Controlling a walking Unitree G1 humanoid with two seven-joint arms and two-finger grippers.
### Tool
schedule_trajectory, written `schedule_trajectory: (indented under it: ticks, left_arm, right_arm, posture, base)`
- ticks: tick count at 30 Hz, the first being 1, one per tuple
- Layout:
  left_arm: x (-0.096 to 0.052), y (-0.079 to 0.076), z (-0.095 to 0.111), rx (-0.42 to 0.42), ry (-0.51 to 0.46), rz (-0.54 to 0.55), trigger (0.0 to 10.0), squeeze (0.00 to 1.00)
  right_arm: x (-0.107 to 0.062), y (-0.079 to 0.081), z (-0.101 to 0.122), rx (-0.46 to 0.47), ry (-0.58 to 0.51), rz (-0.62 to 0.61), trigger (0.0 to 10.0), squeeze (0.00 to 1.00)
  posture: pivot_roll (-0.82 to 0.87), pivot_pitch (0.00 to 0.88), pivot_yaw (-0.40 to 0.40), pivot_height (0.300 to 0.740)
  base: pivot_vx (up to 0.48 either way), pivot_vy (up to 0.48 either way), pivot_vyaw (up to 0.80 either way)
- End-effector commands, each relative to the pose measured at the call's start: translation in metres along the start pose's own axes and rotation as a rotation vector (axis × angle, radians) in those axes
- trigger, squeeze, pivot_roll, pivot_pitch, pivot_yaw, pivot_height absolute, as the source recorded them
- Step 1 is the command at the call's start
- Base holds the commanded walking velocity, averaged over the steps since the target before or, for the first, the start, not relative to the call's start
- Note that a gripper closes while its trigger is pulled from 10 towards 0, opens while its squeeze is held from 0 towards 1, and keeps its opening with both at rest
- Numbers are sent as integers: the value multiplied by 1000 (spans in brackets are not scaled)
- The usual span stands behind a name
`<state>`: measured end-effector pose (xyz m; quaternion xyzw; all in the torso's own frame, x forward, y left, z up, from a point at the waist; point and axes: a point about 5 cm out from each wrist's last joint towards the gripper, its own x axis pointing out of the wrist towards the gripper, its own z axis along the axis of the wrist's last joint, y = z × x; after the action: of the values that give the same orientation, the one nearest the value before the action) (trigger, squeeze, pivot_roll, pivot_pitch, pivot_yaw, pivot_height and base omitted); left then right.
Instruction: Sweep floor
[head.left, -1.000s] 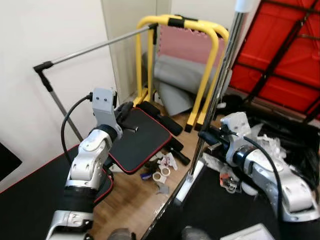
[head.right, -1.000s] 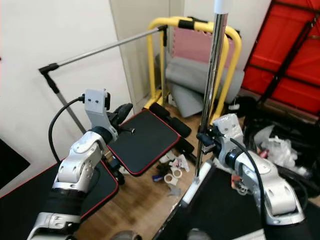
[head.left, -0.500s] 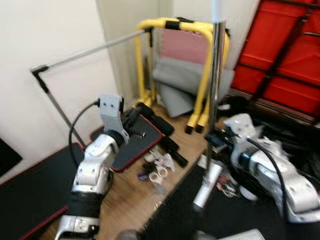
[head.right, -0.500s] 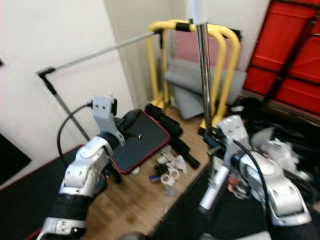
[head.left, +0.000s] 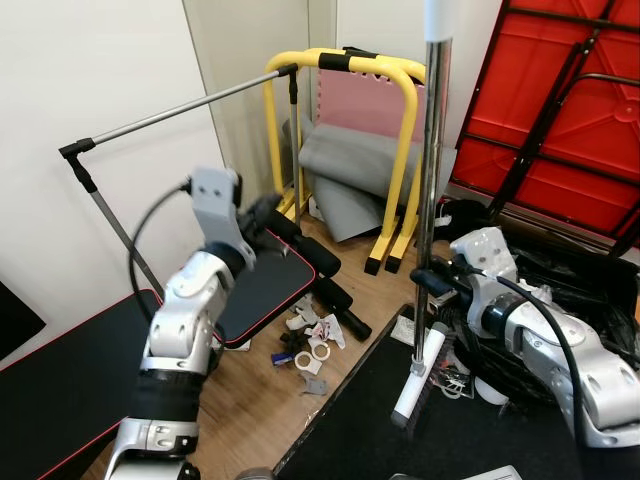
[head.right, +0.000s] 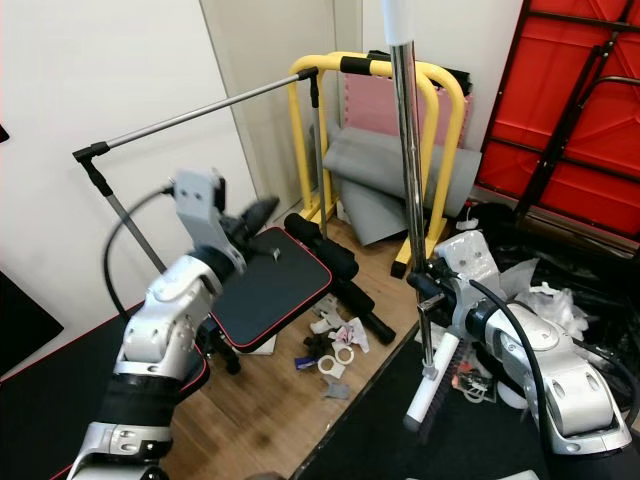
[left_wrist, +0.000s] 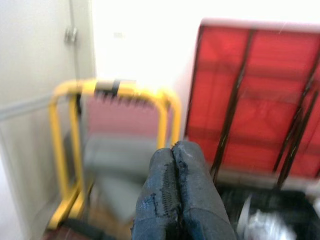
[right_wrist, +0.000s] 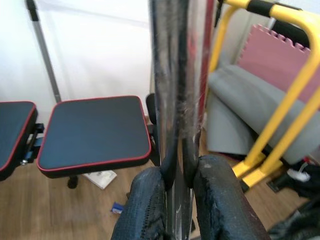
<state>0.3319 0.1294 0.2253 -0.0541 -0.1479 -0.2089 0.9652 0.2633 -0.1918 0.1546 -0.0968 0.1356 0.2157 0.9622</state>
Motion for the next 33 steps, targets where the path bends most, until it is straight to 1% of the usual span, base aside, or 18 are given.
schedule_trajectory:
  ticks: [1,3,6,7,8,10,11,14,15,16,17,18,21,23,24,27,29,33]
  left_arm:
    - [2,-14,15,-16,-62,-228,10000,1000]
    - [2,-14,15,-16,-62,-228,10000,1000]
    - [6,-44,34,-83,-131,-457,10000,1000]
    - [6,-44,34,-83,-131,-457,10000,1000]
    - [7,-50,37,-99,-145,-502,10000,1000]
    - [6,-61,38,-66,-133,-588,10000,1000]
    - [6,-61,38,-66,-133,-588,10000,1000]
    - [4,-68,37,-38,-117,-671,10000,1000]
    - [4,-68,37,-38,-117,-671,10000,1000]
    - [2,-73,39,-53,-115,-726,10000,1000]
    - [2,-73,39,-53,-115,-726,10000,1000]
    - [-1,-77,41,-66,-113,-775,10000,1000]
    - [-3,-81,43,-69,-109,-818,10000,1000]
    - [-9,-85,46,-75,-82,-908,10000,1000]
    - [-9,-85,46,-75,-82,-908,10000,1000]
    - [-15,-87,49,-103,-55,-990,10000,1000]
    - [-16,-88,50,-112,-51,-1005,10000,1000]
    - [-20,-93,54,-146,-52,-1054,10000,1000]
  right_arm:
    - [0,-3,11,-34,-54,8,10000,0]
    - [0,-3,11,-34,-54,8,10000,0]
    - [4,2,18,-65,-68,58,10000,0]
    - [4,2,18,-65,-68,58,10000,0]
    - [5,3,20,-71,-70,66,10000,0]
    - [6,4,22,-82,-72,68,10000,0]
    - [6,4,22,-82,-72,68,10000,0]
    - [8,6,24,-87,-75,72,10000,0]
    - [8,6,24,-87,-75,72,10000,0]
    - [9,8,25,-87,-79,80,10000,0]
    - [9,8,25,-87,-79,80,10000,0]
    - [9,9,26,-87,-81,87,10000,0]
    - [10,10,26,-87,-82,91,10000,0]
    - [11,10,26,-90,-81,89,10000,0]
    - [11,10,26,-90,-81,89,10000,0]
    - [10,7,26,-95,-76,80,10000,0]
    - [10,7,26,-96,-75,80,10000,0]
    - [11,11,25,-100,-72,96,10000,0]
  posture:
    - [11,0,-42,740]
    - [11,0,-42,740]
    - [8,0,-34,740]
    - [8,0,-34,740]
    - [6,0,-34,740]
    - [4,0,-33,740]
    - [4,0,-33,740]
    - [2,0,-30,740]
    - [2,0,-30,740]
    - [2,0,-31,740]
    - [2,0,-31,740]
    - [2,0,-31,740]
    - [1,0,-32,740]
    - [-4,0,-30,740]
    - [-4,0,-30,740]
    - [-8,0,-30,740]
    - [-9,0,-30,740]
    - [-10,0,-32,740]
  base:
    - [0,0,0]
    - [0,0,0]
    - [0,0,0]
    - [0,0,0]
    - [0,0,0]
    - [0,0,0]
    - [0,0,0]
    - [0,0,0]
    - [0,0,0]
    - [0,0,0]
    - [0,0,0]
    - [0,0,0]
    - [0,0,0]
    - [0,0,0]
    - [0,0,0]
    - [0,0,0]
    - [0,0,0]
    - [0,0,0]
